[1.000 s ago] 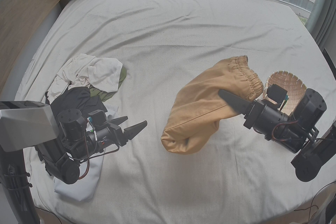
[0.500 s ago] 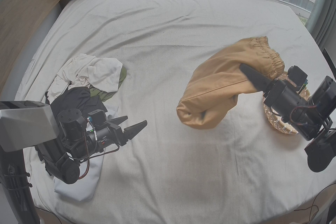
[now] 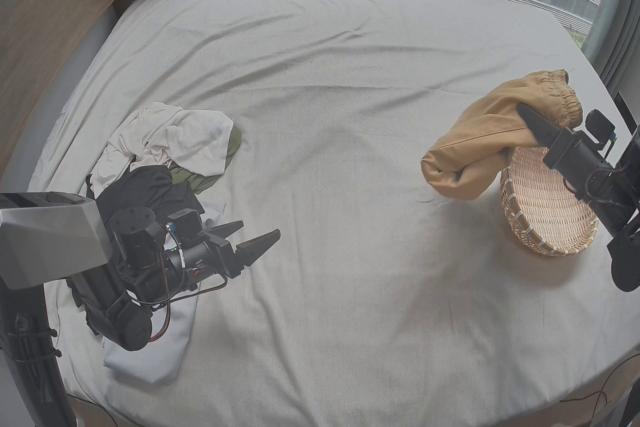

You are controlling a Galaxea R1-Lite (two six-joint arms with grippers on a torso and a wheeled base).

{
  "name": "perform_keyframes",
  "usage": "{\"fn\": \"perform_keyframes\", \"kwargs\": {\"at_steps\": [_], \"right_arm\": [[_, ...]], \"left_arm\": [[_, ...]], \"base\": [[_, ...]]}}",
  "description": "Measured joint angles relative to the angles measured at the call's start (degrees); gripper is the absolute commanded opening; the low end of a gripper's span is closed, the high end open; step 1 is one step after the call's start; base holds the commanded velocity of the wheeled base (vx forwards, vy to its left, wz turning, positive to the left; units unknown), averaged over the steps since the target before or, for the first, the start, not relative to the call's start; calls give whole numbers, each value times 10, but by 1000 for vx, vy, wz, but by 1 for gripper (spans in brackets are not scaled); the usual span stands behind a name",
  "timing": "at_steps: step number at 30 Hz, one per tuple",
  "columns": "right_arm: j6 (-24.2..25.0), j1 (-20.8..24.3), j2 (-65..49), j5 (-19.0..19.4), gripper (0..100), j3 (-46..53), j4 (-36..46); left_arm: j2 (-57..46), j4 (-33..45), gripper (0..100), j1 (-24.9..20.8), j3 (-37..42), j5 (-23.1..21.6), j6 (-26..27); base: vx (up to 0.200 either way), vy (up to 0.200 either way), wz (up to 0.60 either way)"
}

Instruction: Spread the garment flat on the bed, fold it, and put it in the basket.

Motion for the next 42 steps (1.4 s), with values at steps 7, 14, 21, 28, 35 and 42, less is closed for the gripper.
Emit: {"fn": "perform_keyframes", "kwargs": {"at_steps": [7,14,21,28,35,42], "right_arm": [[-13,-74,-4,1,0,-20,27],[-45,-120,-18,1,0,-29,100],[-65,-162,-36,0,0,-35,142],[-101,-194,-46,1,0,-37,188],[-112,-202,-47,1,100,-22,214],[-152,-203,-70,1,100,-7,278]], "left_arm": [[0,0,100,-1,0,0,0],[0,0,100,-1,0,0,0],[1,0,100,-1,0,0,0],[1,0,100,-1,0,0,0],[2,0,100,-1,0,0,0],[2,0,100,-1,0,0,0]], "base": [[0,0,0],[0,0,0],[0,0,0],[0,0,0],[0,0,0],[0,0,0]]}}
